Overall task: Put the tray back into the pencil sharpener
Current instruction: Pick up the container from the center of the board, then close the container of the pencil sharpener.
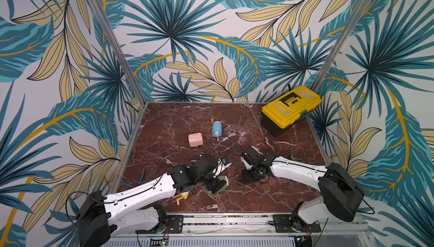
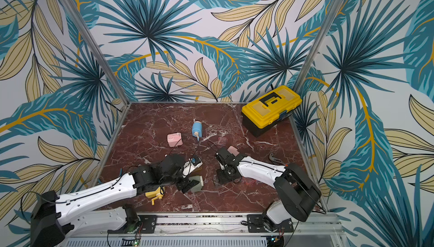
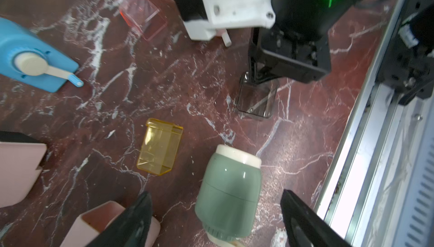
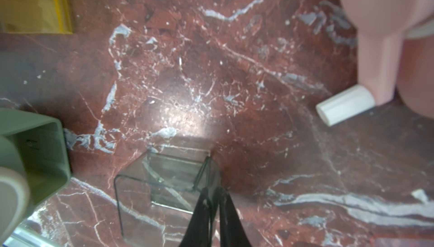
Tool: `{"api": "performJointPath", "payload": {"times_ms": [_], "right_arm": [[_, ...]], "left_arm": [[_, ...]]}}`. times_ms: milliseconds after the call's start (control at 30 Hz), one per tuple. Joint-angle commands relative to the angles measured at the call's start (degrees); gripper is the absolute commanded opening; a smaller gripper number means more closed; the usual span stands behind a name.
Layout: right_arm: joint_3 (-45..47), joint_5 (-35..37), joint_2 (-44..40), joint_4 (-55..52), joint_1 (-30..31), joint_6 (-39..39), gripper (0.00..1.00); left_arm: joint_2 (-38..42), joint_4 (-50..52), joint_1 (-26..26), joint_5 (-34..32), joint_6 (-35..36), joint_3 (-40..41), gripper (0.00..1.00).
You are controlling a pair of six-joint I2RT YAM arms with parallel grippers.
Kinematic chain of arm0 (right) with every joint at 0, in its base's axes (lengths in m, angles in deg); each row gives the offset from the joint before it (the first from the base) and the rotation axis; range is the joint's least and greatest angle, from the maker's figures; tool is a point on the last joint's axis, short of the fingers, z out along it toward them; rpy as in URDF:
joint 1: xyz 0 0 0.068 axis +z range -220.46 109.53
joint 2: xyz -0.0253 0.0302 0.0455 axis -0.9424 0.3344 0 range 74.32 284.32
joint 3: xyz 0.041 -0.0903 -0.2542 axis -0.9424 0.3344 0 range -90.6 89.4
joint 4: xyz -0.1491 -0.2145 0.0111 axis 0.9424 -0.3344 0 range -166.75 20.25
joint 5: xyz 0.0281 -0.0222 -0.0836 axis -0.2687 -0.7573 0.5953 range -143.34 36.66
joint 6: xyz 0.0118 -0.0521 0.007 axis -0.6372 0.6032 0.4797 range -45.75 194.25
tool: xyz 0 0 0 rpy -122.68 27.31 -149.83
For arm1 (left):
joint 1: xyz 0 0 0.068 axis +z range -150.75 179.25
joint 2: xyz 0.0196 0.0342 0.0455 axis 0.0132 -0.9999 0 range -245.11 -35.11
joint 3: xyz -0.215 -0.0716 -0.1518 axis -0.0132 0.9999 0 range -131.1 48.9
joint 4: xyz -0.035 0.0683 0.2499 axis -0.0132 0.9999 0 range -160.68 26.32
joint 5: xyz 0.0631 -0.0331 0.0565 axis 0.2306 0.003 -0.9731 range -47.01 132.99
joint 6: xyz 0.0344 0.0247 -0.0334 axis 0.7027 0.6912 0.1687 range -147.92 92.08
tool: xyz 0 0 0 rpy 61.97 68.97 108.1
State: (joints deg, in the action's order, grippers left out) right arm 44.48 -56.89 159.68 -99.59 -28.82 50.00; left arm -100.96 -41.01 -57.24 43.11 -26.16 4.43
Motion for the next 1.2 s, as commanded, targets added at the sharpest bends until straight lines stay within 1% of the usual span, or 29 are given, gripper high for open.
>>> {"api": "performJointPath", "payload": {"times_ms": [0, 100, 200, 367, 500, 600, 800, 833, 933, 1167], "right_arm": [[1.7, -1.0, -1.8, 1.8, 0.8, -3.3, 0.12], [2.0, -1.4, -2.0, 2.7, 1.7, -4.8, 0.12], [2.6, -1.6, -2.2, 4.1, 2.6, -6.2, 0.12], [3.5, -2.4, -1.8, 6.8, 3.8, -7.7, 0.12], [3.7, -3.0, -1.0, 8.6, 4.1, -8.3, 0.13], [3.7, -3.4, -0.6, 10.2, 4.1, -8.6, 0.16], [3.8, -4.6, 0.5, 12.9, 4.1, -9.5, 0.17], [3.7, -4.8, 0.7, 13.3, 5.6, -9.7, 0.17], [4.0, -5.3, 1.3, 14.5, 5.8, -10.2, 0.17], [4.8, -6.9, 1.7, 16.8, 6.0, -11.7, 0.17]], "left_arm": [[-2.4, 4.1, -0.6, -1.2, 3.7, -2.3, 0.88], [-3.8, 4.2, -0.5, -2.3, 4.1, -2.6, 0.88], [-4.3, 4.2, 0.0, -1.2, 4.8, -2.3, 0.88], [-4.3, 4.2, 3.4, 4.7, 5.9, -1.1, 0.87], [-4.3, 4.3, 4.5, 9.1, 8.6, -0.7, 0.87], [-5.3, 4.3, 5.7, 11.2, 9.7, -0.8, 0.87], [-8.5, 4.3, 6.7, 13.3, 11.4, -2.1, 0.86], [-9.0, 4.4, 6.7, 13.5, 11.5, -2.3, 0.86], [-10.6, 4.4, 6.7, 13.5, 12.0, -2.9, 0.84], [-13.8, 4.4, 6.7, 12.7, 13.0, -4.1, 0.77]]}}
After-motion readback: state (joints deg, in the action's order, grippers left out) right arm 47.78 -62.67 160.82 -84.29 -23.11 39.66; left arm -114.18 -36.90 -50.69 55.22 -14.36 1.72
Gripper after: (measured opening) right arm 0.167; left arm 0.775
